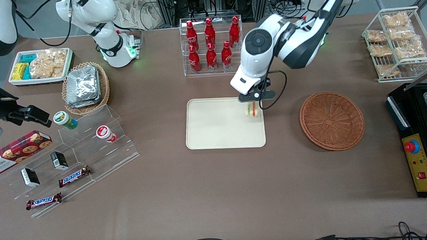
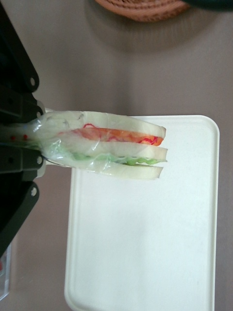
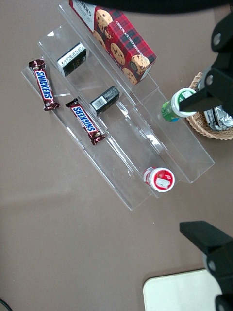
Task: Place sandwich from basket to tray
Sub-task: 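Lower the held sandwich onto the white tray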
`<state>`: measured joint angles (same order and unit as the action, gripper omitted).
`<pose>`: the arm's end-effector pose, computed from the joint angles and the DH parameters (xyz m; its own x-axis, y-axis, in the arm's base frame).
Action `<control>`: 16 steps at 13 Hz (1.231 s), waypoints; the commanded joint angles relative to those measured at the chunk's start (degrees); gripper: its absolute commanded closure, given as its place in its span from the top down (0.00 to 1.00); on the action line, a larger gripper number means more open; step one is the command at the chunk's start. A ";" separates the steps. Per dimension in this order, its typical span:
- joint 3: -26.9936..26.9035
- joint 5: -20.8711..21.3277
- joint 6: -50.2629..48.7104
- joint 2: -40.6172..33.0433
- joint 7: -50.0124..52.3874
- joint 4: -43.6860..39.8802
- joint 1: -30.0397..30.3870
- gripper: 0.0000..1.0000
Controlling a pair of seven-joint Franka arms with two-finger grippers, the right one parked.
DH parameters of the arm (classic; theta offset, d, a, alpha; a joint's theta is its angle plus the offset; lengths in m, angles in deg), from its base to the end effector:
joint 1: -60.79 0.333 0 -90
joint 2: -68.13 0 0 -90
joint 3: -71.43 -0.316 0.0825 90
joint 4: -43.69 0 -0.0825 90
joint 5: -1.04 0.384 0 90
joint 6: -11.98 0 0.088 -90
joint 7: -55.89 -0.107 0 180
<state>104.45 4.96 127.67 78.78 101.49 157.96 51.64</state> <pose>0.4311 -0.3736 0.3728 0.9922 0.0310 -0.1210 0.0237 -0.9978 -0.0613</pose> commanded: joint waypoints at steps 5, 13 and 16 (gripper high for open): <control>-3.40 12.23 11.92 14.30 7.47 -1.49 0.45 0.02; -3.40 13.83 12.71 15.81 10.28 -1.59 0.27 0.99; -3.40 13.83 12.19 15.11 11.71 -1.67 0.27 1.00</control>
<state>100.87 17.63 140.48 94.57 111.27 156.86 52.09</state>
